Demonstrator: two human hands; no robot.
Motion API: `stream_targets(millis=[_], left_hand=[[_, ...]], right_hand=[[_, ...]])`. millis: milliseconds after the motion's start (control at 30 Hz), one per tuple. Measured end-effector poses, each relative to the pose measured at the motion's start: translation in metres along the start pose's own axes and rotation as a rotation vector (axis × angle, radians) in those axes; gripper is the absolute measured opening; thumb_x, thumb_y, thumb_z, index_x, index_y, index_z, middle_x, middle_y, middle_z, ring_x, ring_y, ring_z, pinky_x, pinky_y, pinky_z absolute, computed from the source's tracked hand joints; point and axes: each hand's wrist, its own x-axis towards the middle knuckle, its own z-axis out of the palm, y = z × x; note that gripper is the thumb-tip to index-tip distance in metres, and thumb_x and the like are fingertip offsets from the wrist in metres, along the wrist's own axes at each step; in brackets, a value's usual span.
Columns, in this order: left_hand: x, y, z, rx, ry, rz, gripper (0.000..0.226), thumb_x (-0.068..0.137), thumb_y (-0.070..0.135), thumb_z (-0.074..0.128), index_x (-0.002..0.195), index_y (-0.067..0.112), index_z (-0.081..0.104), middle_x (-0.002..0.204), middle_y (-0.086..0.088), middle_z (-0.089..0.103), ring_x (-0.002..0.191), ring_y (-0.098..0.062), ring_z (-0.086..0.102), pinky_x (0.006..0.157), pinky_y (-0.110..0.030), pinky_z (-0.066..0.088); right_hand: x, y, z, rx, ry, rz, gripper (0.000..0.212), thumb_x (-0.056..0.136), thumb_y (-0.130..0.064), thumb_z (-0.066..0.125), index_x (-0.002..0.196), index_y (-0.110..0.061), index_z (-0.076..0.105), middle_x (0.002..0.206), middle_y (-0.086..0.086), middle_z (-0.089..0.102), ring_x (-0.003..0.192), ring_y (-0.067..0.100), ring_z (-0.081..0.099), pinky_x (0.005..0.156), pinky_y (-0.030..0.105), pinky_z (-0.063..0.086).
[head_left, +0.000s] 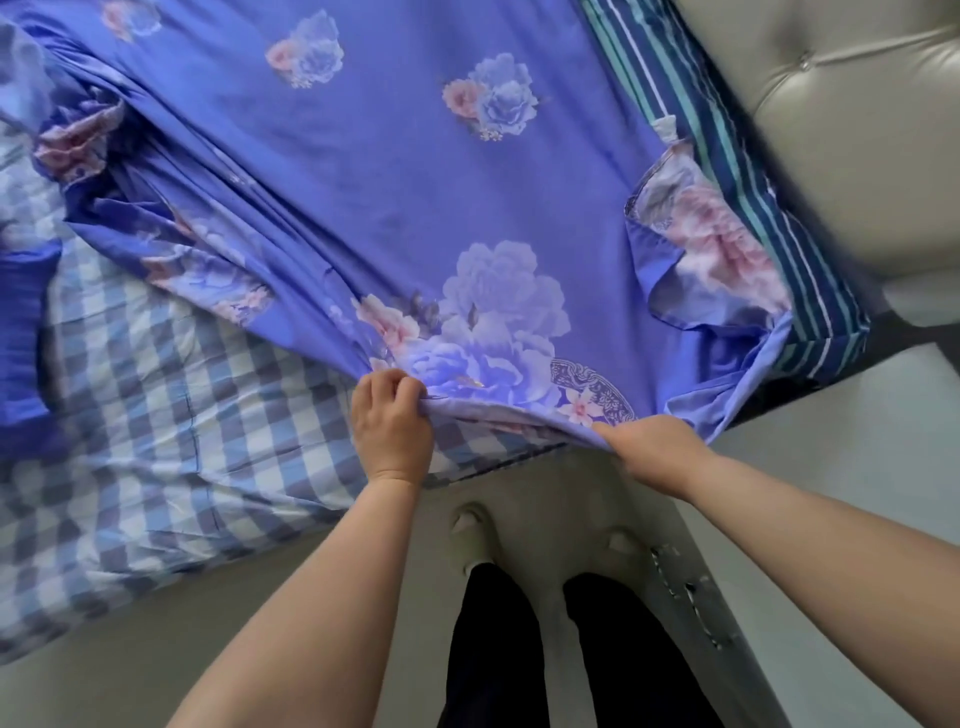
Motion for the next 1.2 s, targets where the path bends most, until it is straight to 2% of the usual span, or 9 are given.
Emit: stream_targets(millis=[67,167,267,367,467,667,900,1067,1200], left_hand=[[-0.001,-0.017,-0.005,-0.023,-0.050,0.058,0.014,0.067,-0.002,0.049,0.071,0.006,0.060,0.083,-0.012,0.060,0.081,-0.032,0.051,0.077,-0.039,0.044],[-0.012,-0.039,-0.011,-0.017,-0.319,0.138,0.024,0.071,0.014,0.036,0.077,0.007,0.058,0.071,-0.012,0.058,0.063,-0.034,0.056,0.057,-0.037,0.042],[-0.034,-0.048,-0.021,0.063,-0.679,0.140,0.033,0.086,0.038,0.032,0.090,0.013,0.052,0.086,-0.009,0.063,0.081,-0.034,0.062,0.063,-0.038,0.043],[-0.058,-0.055,-0.022,0.224,-0.973,0.116,0.046,0.086,0.060,0.048,0.105,0.019,0.044,0.109,-0.001,0.059,0.101,-0.027,0.061,0.068,-0.036,0.042],[-0.069,-0.060,-0.019,0.244,-1.042,0.031,0.036,0.090,0.039,0.049,0.122,0.027,0.038,0.116,0.000,0.059,0.097,-0.028,0.062,0.063,-0.033,0.039],[-0.075,-0.061,-0.013,0.279,-1.174,-0.005,0.072,0.084,0.013,0.040,0.145,0.045,0.019,0.120,0.000,0.062,0.096,-0.026,0.062,0.060,-0.030,0.040],[-0.083,-0.070,0.008,0.264,-1.333,0.026,0.074,0.089,0.015,0.039,0.148,0.047,0.007,0.128,-0.002,0.054,0.102,-0.028,0.061,0.068,-0.033,0.044],[-0.064,-0.066,0.023,0.213,-1.605,0.115,0.081,0.091,0.032,0.055,0.151,0.033,0.000,0.149,-0.005,0.036,0.126,-0.031,0.047,0.095,-0.037,0.042],[-0.049,-0.050,0.031,0.258,-1.832,0.141,0.080,0.087,0.044,0.060,0.152,0.026,0.016,0.146,-0.007,0.044,0.132,-0.026,0.041,0.106,-0.035,0.036]], right_hand=[[0.002,-0.002,0.004,-0.011,0.006,0.008,0.050,0.092,-0.011,0.035,0.138,-0.027,0.034,0.112,0.004,0.065,0.097,0.028,0.063,0.062,0.031,0.033],[0.005,-0.002,0.009,-0.046,-0.036,0.067,0.048,0.094,-0.012,0.033,0.139,-0.028,0.033,0.118,0.003,0.062,0.102,0.027,0.062,0.065,0.031,0.034],[0.012,-0.007,0.010,-0.080,-0.099,0.080,0.040,0.094,-0.012,0.034,0.131,-0.025,0.041,0.120,0.003,0.061,0.105,0.026,0.061,0.069,0.031,0.035],[0.019,-0.020,0.013,-0.071,-0.153,0.089,0.033,0.095,-0.011,0.034,0.123,-0.021,0.047,0.122,0.005,0.058,0.110,0.026,0.058,0.073,0.032,0.034],[0.021,-0.031,0.017,-0.065,-0.174,0.105,0.034,0.096,-0.012,0.033,0.126,-0.021,0.046,0.126,0.006,0.056,0.115,0.027,0.054,0.075,0.032,0.034],[0.027,-0.039,0.032,-0.074,-0.193,0.112,0.036,0.095,-0.011,0.033,0.128,-0.020,0.044,0.128,0.005,0.056,0.116,0.026,0.052,0.085,0.034,0.039],[0.029,-0.045,0.045,-0.047,-0.253,0.124,0.038,0.097,-0.018,0.032,0.133,-0.024,0.040,0.133,0.004,0.052,0.121,0.025,0.049,0.093,0.035,0.035],[0.033,-0.045,0.050,0.000,-0.389,0.172,0.045,0.091,-0.019,0.040,0.136,-0.023,0.037,0.133,0.004,0.052,0.122,0.024,0.049,0.100,0.037,0.031],[0.034,-0.042,0.047,0.373,-0.458,0.299,0.052,0.088,-0.037,0.047,0.138,-0.027,0.038,0.136,-0.001,0.054,0.128,0.021,0.048,0.115,0.039,0.019]])
